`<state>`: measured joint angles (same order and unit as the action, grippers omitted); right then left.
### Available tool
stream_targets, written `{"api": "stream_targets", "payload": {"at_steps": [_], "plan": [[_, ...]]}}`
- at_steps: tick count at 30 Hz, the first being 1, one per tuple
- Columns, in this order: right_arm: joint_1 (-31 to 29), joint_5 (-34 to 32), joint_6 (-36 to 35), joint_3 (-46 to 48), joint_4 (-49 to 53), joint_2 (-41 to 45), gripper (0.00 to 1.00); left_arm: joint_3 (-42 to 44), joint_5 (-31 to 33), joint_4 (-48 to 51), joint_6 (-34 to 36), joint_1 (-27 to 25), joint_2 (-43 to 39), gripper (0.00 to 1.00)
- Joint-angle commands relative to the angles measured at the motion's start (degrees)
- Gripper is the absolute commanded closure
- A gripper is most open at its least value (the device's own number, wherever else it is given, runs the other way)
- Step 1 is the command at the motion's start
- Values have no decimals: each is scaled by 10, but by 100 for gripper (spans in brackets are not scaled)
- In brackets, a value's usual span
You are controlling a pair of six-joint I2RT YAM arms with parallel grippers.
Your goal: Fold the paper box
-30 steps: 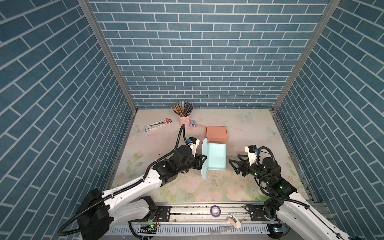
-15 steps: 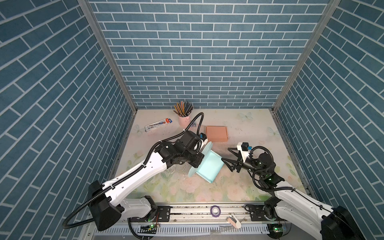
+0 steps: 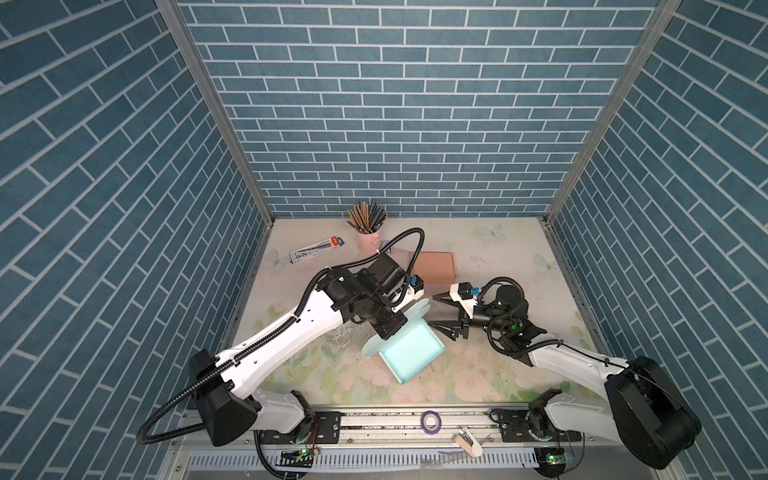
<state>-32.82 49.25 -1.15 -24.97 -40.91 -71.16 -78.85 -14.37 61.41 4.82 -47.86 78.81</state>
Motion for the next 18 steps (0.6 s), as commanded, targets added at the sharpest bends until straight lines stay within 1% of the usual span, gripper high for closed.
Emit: {"api": "stream_targets", "payload": {"at_steps": [1, 6, 16, 18], "plan": [[-7, 25, -56, -21, -4, -15, 20, -17, -19, 33, 43, 3, 10, 92], [-25, 10, -71, -45, 22, -43, 21, -21, -37, 30, 51, 3, 9, 92], [-49, -10, -103, -57, 58, -59, 22, -30, -7, 38, 57, 3, 15, 92], [-50, -16, -105, -58, 65, -58, 25, -32, 0, 41, 57, 3, 17, 92]]}}
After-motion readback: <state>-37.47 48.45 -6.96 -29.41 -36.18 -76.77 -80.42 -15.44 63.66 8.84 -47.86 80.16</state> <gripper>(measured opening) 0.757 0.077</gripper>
